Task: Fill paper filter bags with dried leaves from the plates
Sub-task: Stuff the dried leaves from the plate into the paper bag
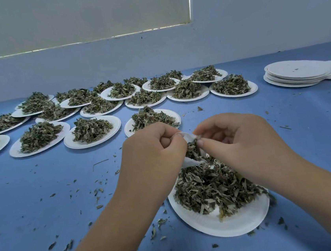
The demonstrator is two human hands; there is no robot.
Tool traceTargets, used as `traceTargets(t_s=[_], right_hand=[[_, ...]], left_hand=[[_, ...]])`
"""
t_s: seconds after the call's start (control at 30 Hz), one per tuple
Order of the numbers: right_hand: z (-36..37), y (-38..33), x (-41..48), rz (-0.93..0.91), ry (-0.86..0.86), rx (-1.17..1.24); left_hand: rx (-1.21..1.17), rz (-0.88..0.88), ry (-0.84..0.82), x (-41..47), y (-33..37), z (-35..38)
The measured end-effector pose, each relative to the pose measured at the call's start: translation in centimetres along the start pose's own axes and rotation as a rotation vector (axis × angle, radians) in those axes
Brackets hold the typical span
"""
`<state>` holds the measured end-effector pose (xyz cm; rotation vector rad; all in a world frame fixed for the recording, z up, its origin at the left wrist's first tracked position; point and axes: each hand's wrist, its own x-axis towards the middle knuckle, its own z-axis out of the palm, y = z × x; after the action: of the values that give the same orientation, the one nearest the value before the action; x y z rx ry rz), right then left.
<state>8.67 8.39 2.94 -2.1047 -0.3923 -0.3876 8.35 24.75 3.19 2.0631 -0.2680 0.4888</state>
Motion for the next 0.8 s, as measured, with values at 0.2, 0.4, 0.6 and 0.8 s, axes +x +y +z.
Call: traceTargets(t_s=[0.2,0.4,0.6,0.8], right_hand=[[0.1,-0.4,-0.6,-0.287,0.099,-0.224],[0.2,-0.7,-0.9,-0.365,0.032,-0.343],[-1.0,-1.1,-1.1,-0.506,0.012,-0.348],[0.4,-0.9,-0.6,-0.453,-0.265,-0.511]], left_hand=[[-0.021,-0.010,-0.012,-0.1,0.1,0.0],[-0.072,-0.033,-0.027,-0.2,0.4,0.0],[-0.091,-0.032,0.077,0.3,0.3,-0.8],[-0.138,-0.006,0.013,-0.4,1.0,-0.2]])
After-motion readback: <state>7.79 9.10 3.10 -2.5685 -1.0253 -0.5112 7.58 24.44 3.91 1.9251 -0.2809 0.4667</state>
